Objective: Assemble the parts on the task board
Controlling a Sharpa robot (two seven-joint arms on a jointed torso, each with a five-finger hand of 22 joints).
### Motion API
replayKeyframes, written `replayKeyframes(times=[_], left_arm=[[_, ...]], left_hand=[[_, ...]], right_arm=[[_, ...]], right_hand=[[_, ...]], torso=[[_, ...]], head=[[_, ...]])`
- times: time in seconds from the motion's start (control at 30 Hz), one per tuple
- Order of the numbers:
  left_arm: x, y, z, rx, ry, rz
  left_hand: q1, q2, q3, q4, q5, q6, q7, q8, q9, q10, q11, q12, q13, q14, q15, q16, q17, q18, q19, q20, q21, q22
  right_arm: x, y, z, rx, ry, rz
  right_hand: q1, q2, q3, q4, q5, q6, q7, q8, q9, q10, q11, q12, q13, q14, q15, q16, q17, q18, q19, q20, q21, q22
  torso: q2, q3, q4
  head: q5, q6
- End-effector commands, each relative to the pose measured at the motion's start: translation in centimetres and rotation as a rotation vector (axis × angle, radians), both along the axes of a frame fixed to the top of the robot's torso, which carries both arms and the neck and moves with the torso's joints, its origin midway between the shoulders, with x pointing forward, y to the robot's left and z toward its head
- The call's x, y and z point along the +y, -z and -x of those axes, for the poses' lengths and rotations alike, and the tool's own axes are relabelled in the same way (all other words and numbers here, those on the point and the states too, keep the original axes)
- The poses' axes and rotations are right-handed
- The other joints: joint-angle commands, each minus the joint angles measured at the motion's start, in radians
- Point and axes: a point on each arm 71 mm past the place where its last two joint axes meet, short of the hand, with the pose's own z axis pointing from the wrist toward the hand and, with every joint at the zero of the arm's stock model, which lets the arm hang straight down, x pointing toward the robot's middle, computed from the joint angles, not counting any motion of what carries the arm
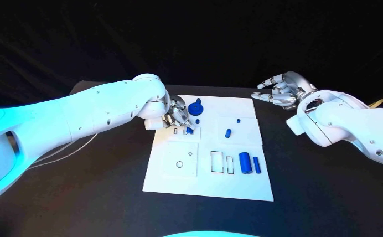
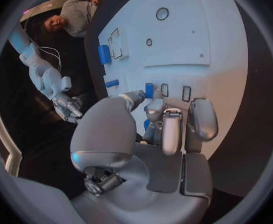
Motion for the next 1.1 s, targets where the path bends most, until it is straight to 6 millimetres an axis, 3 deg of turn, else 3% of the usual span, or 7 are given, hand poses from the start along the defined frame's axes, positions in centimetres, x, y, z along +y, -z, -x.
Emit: replayKeyframes(times=[0.03, 0.57, 1.1], left_arm=[[-0.01, -0.14, 0.15, 0.008, -0.001, 0.017], [0.57, -0.52, 0.06, -0.104, -0.002, -0.054], [0.09, -0.38, 0.34, -0.129, 0.033, -0.100]], left_hand=[[0.027, 0.004, 0.158, -0.049, 0.028, 0.031, -0.022, 0.045, 0.097, 0.016, -0.007, -0.013, 0.014, 0.090, -0.007, 0.017, 0.235, -0.027, 0.020, -0.005, 0.014, 0.022], [-0.027, -0.025, 0.258, -0.119, 0.034, 0.063, -0.031, 0.033, 0.130, 0.055, -0.017, -0.007, 0.031, 0.105, -0.017, 0.037, 0.271, -0.032, 0.039, -0.013, 0.026, 0.045], [-0.071, -0.040, 0.313, -0.158, 0.047, 0.088, -0.039, 0.025, 0.146, 0.077, -0.025, -0.009, 0.034, 0.107, -0.024, 0.039, 0.276, -0.034, 0.049, -0.020, 0.030, 0.056]], right_arm=[[-0.03, -0.02, 0.02, -0.004, 0.000, 0.000], [-0.05, -0.05, 0.06, -0.008, -0.001, -0.001], [-0.03, 0.00, 0.07, -0.007, -0.002, 0.000]], right_hand=[[-0.035, 0.009, 0.000, 0.001, 0.005, -0.003, 0.001, 0.026, -0.005, -0.023, 0.000, -0.013, -0.006, 0.091, -0.009, -0.007, 0.187, 0.003, 0.043, -0.006, -0.017, 0.171], [-0.036, 0.009, 0.000, 0.001, 0.005, -0.003, 0.000, 0.026, -0.005, -0.024, 0.000, -0.014, -0.007, 0.090, -0.009, -0.007, 0.187, 0.004, 0.042, -0.006, -0.018, 0.170], [-0.037, 0.008, -0.001, 0.000, 0.005, -0.003, 0.000, 0.027, -0.005, -0.024, 0.000, -0.013, -0.006, 0.090, -0.009, -0.008, 0.186, 0.004, 0.043, -0.006, -0.018, 0.171]], torso=[[0.000, -0.0003, 0.0008], [0.000, 0.0001, 0.0013], [0.001, -0.0007, 0.0000]], head=[[0.002, -0.002], [0.009, -0.007], [0.013, -0.011]])
